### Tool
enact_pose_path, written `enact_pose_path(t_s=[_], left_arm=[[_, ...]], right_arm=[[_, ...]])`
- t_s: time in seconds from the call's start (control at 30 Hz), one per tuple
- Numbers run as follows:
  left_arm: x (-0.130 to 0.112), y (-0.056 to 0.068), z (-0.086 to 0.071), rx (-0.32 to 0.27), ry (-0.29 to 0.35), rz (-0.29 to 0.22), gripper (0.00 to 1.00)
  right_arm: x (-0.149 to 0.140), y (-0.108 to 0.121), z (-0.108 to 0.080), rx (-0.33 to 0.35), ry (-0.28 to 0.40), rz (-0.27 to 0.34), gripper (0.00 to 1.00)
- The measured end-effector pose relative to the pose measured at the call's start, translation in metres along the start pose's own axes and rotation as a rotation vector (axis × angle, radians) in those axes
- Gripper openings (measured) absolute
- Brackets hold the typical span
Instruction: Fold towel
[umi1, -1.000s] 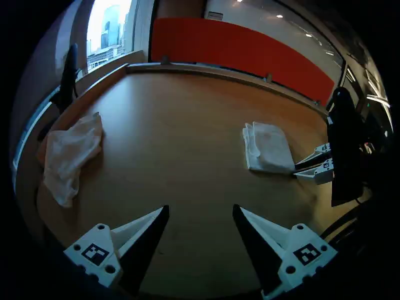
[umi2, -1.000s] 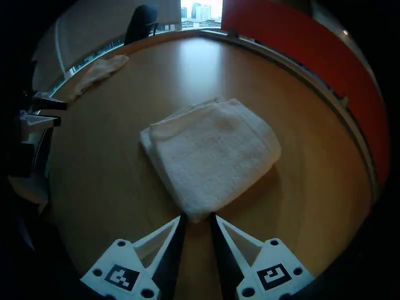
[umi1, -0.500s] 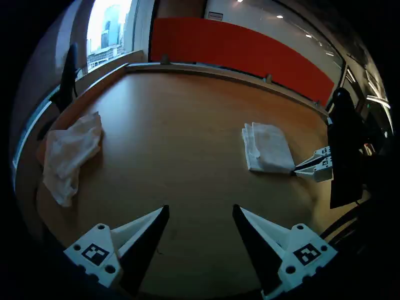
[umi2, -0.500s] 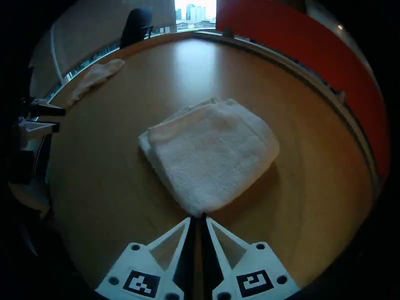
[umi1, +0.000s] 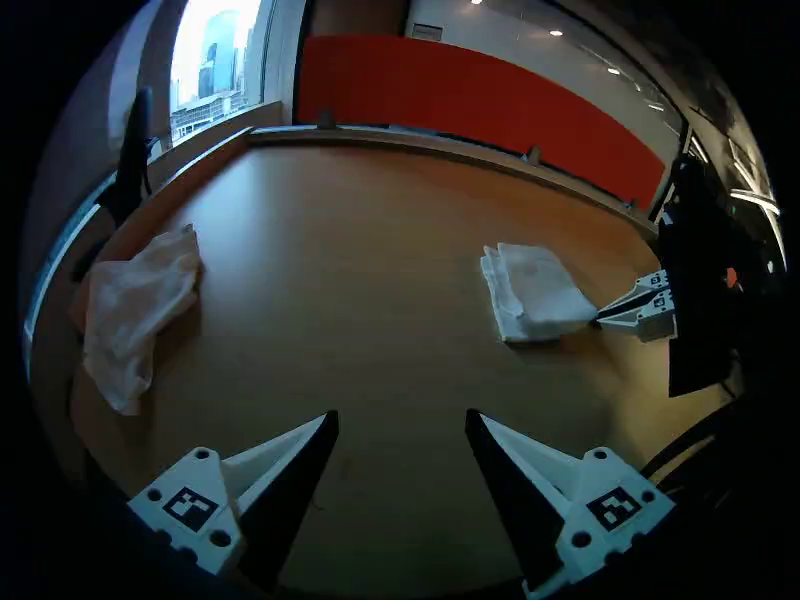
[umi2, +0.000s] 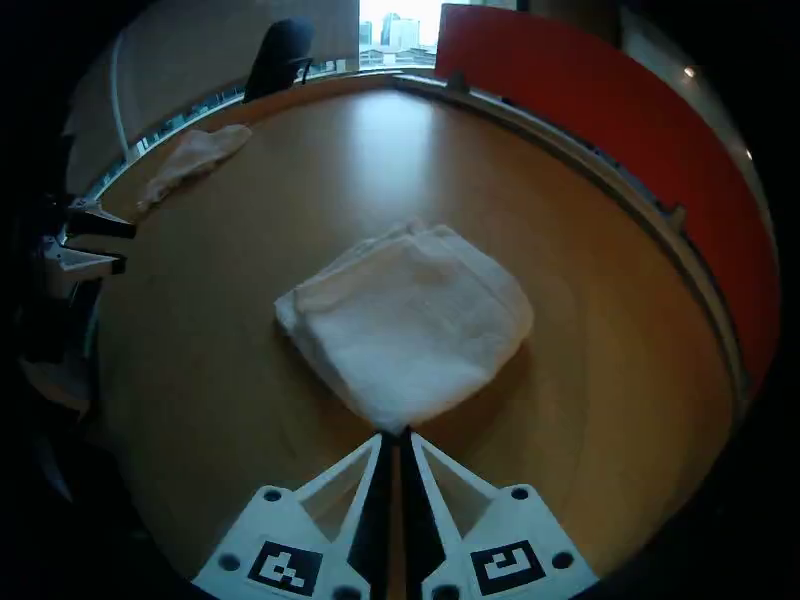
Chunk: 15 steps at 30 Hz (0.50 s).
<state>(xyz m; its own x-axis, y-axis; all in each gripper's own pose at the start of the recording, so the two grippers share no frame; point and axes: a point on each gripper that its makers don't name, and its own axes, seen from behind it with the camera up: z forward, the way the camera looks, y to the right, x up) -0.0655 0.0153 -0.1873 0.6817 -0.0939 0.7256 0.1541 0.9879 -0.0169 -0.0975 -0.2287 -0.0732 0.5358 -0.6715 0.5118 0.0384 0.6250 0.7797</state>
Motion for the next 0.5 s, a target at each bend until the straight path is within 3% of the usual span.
enact_pose_path(t_s=[0.5], left_arm=[[0.014,0.01,-0.003,-0.027,0.03,0.024,0.94]], right_arm=[[0.087,0.035,-0.049,-0.02,0.112,-0.139,0.04]])
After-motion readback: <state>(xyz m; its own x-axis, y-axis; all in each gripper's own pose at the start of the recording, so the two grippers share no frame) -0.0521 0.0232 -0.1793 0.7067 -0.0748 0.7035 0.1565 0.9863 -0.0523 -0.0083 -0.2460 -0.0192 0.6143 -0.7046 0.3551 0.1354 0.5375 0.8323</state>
